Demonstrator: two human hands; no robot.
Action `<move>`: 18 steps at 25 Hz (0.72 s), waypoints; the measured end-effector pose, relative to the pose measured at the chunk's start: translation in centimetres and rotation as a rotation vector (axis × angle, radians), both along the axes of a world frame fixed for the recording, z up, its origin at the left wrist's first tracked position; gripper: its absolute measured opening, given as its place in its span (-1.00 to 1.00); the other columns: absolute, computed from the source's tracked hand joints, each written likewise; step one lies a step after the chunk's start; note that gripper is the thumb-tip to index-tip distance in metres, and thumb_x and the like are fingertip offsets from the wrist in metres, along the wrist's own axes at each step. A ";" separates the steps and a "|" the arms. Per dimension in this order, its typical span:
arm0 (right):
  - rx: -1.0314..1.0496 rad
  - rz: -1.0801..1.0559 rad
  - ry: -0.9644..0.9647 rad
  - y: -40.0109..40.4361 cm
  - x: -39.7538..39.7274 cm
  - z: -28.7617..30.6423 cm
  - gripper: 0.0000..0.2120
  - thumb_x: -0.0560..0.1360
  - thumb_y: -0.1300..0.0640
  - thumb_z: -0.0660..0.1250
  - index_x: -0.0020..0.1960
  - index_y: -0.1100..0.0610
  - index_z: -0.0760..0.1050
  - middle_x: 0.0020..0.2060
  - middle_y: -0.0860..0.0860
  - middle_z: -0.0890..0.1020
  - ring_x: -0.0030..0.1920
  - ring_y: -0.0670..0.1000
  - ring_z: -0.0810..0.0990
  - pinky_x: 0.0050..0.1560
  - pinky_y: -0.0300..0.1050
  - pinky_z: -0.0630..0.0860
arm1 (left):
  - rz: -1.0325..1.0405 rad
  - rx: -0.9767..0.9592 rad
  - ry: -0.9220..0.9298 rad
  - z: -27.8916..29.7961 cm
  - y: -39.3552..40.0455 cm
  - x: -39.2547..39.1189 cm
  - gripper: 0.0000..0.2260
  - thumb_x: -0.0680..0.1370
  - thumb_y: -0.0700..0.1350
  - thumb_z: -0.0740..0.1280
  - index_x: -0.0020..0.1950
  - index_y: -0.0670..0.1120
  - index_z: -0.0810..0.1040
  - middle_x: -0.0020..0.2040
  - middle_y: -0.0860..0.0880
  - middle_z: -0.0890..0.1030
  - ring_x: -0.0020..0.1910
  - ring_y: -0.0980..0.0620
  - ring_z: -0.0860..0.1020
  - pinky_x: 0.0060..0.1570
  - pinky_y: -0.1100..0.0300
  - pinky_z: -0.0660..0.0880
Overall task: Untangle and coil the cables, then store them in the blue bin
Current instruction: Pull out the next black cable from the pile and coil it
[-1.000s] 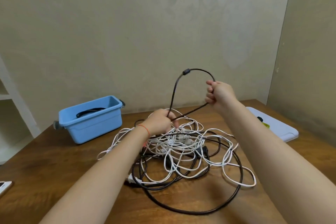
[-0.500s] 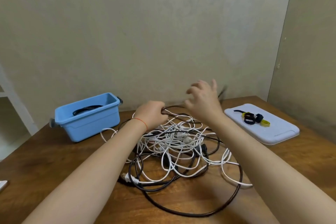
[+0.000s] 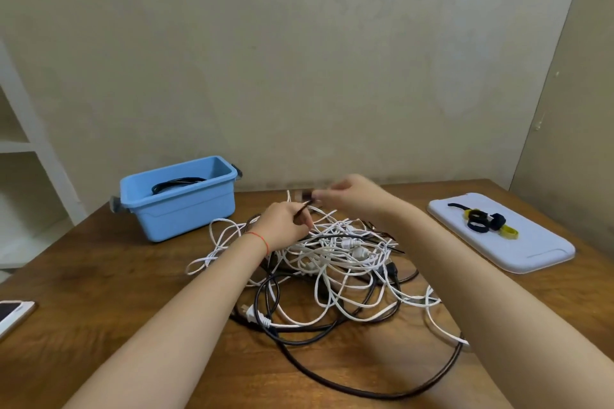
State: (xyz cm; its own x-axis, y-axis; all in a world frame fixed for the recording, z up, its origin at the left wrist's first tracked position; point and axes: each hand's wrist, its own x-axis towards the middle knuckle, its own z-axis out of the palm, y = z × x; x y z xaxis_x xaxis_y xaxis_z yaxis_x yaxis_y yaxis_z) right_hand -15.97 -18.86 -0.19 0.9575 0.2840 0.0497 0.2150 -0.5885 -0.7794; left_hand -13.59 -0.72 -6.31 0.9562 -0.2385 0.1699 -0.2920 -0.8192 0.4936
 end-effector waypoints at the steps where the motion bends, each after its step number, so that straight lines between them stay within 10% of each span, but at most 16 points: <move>1: 0.200 -0.059 -0.048 -0.2 0.3 0.3 -0.67 0.57 -0.09 0.33 -0.12 0.19 0.61 -0.37 -0.01 0.50 -0.40 -0.05 0.38 -0.37 -0.20 0.29 | 0.025 -0.079 -0.004 -0.5 0.5 0.2 -0.86 0.55 -0.14 0.34 -0.14 0.07 0.63 -0.04 0.04 0.65 -0.01 0.04 0.58 0.03 0.15 0.50; 5: 0.759 -0.335 -0.207 -2.3 2.0 1.8 -0.66 0.62 0.00 0.28 -0.29 0.12 0.46 -0.49 -0.04 0.34 -0.47 -0.05 0.26 -0.41 -0.15 0.19 | 0.197 -0.175 -0.152 -1.1 2.9 1.6 -0.81 0.63 -0.14 0.24 0.02 0.03 0.65 0.01 0.02 0.66 0.03 0.00 0.57 0.01 0.14 0.46; 9: 0.197 -0.606 -0.300 -5.3 3.3 1.4 -0.71 0.64 0.05 0.22 -0.11 0.18 0.61 -0.38 0.07 0.49 -0.35 0.07 0.43 -0.35 -0.13 0.25 | 0.422 0.037 -0.217 0.0 5.6 2.6 -0.73 0.64 0.08 0.22 -0.07 0.03 0.66 -0.12 0.05 0.66 0.03 -0.04 0.55 0.08 0.06 0.22; 13: -0.521 -0.582 -0.334 -4.0 2.8 1.1 -0.73 0.58 0.25 0.15 0.20 0.29 0.52 0.22 0.28 0.49 0.21 0.26 0.47 0.14 0.01 0.43 | 0.359 -0.100 -0.400 5.2 4.1 2.1 -0.73 0.62 0.07 0.27 -0.12 -0.04 0.66 -0.24 0.00 0.65 -0.10 -0.10 0.57 0.02 0.08 0.37; 18: -0.382 -0.155 -0.646 3.0 0.5 2.0 -0.57 0.50 0.23 0.26 0.35 0.30 0.36 0.34 0.23 0.41 0.36 0.24 0.34 0.36 0.02 0.23 | 0.062 0.045 -0.537 8.4 0.1 0.1 -0.85 0.59 -0.03 0.31 0.01 -0.03 0.66 -0.03 -0.08 0.67 -0.01 -0.17 0.58 -0.14 0.05 0.46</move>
State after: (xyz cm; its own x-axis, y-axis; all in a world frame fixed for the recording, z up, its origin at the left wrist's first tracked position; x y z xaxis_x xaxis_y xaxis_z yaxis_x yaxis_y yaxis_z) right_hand -15.44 -15.81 1.83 0.8020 0.2590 0.5383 0.4520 -0.8523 -0.2632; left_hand -13.52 -0.62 2.10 0.7501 -0.2033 0.6293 -0.4443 -0.8597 0.2519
